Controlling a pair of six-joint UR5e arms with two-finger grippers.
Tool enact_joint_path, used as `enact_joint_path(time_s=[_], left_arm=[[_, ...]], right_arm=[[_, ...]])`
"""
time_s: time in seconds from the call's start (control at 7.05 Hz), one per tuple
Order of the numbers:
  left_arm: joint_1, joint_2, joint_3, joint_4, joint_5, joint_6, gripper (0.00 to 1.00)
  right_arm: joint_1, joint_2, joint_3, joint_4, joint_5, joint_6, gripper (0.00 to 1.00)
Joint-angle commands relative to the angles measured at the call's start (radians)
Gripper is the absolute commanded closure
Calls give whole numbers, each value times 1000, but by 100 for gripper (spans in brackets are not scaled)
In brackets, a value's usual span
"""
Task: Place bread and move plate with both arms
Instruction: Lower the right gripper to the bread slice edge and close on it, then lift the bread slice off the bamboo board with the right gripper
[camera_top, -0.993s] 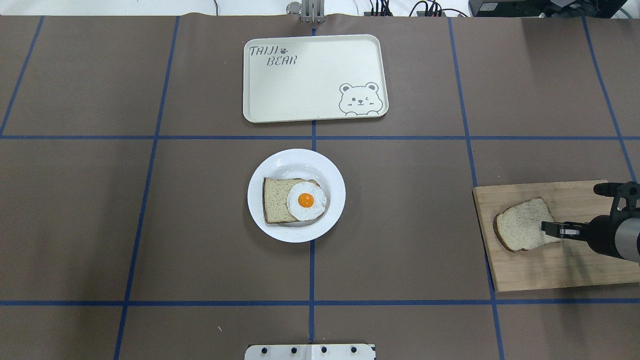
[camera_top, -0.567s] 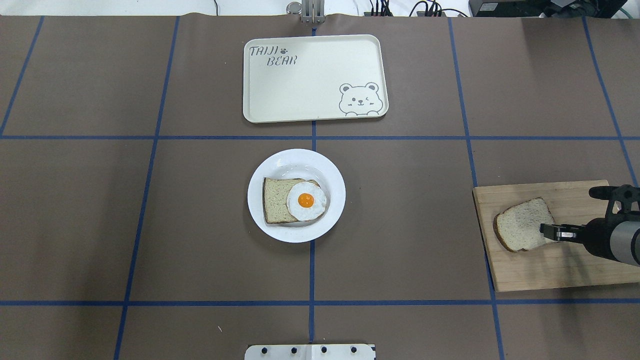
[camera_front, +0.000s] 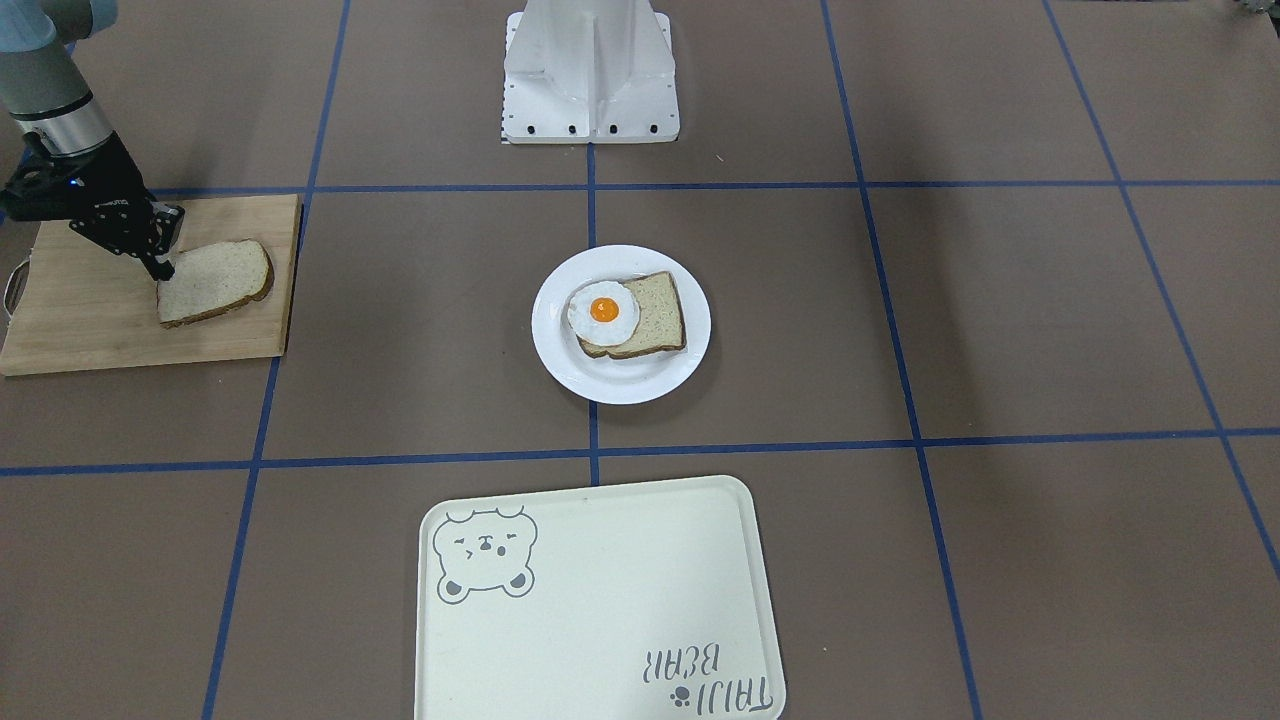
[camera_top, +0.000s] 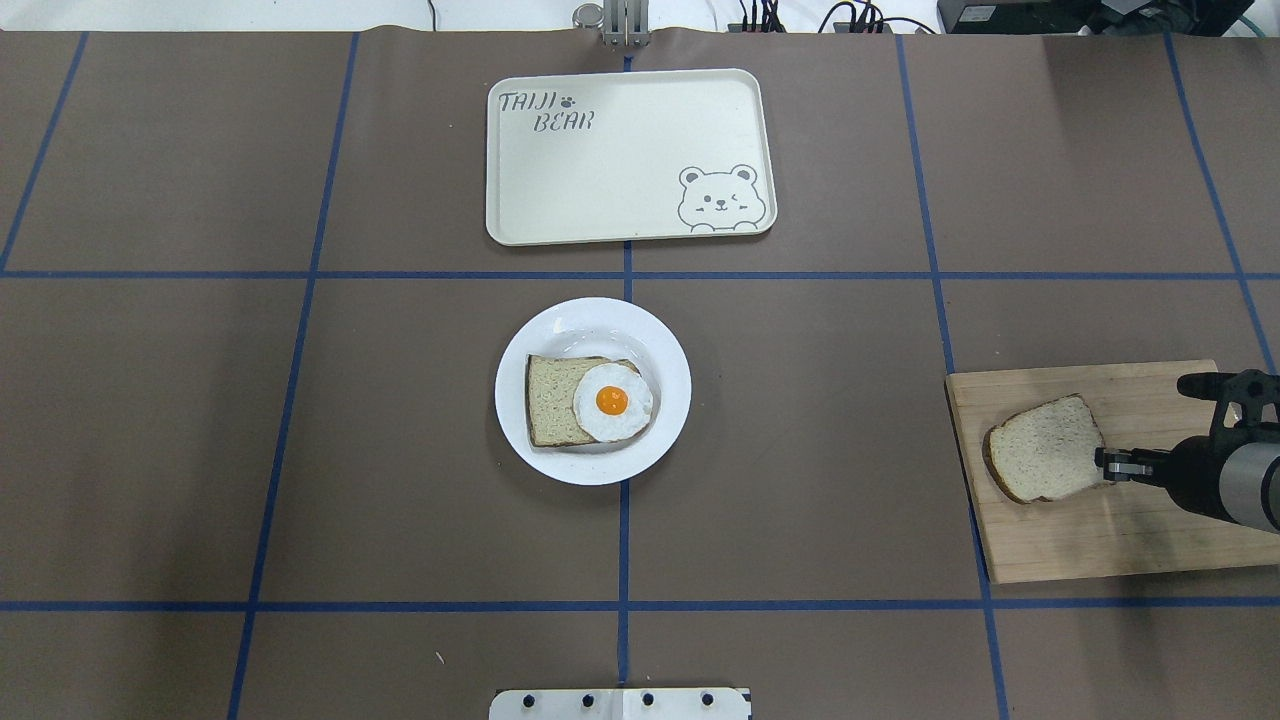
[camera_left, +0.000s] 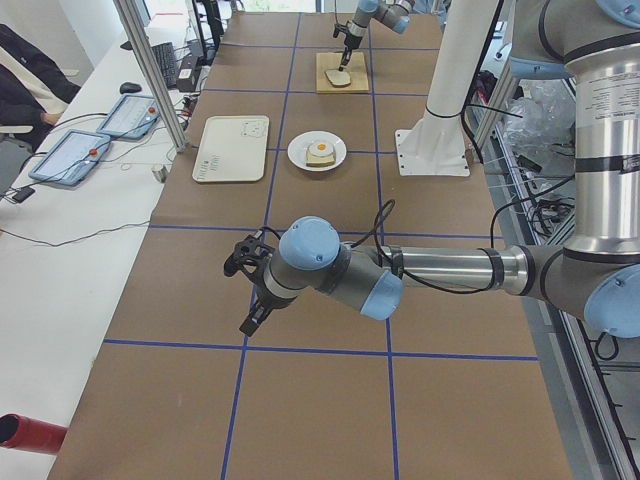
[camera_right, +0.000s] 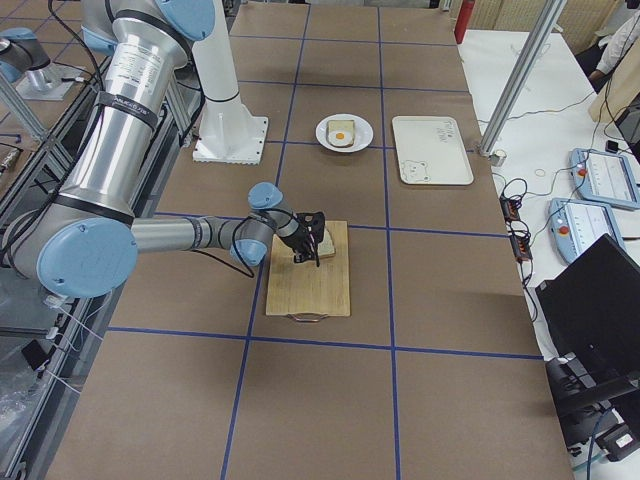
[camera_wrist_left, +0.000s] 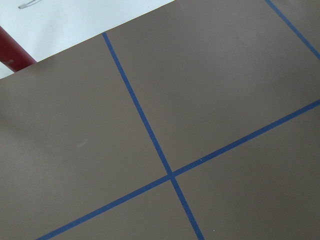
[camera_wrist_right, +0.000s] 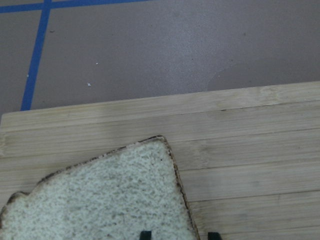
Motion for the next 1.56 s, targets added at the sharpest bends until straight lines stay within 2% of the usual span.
enact_joint_path(time_s=[0.0,0.43,1.13,1.42], left_arm=[[0,0,0,0,0,-2,2],[0,0,0,0,0,-2,2],[0,0,-2,0,0,-3,2],[0,2,0,0,0,-3,2]], right_arm=[[14,-1,18,1,27,0,100],[98,2,19,13,139,-2,100],[385,81,27,17,502,-63,100],[472,132,27,20,610,-61,100]])
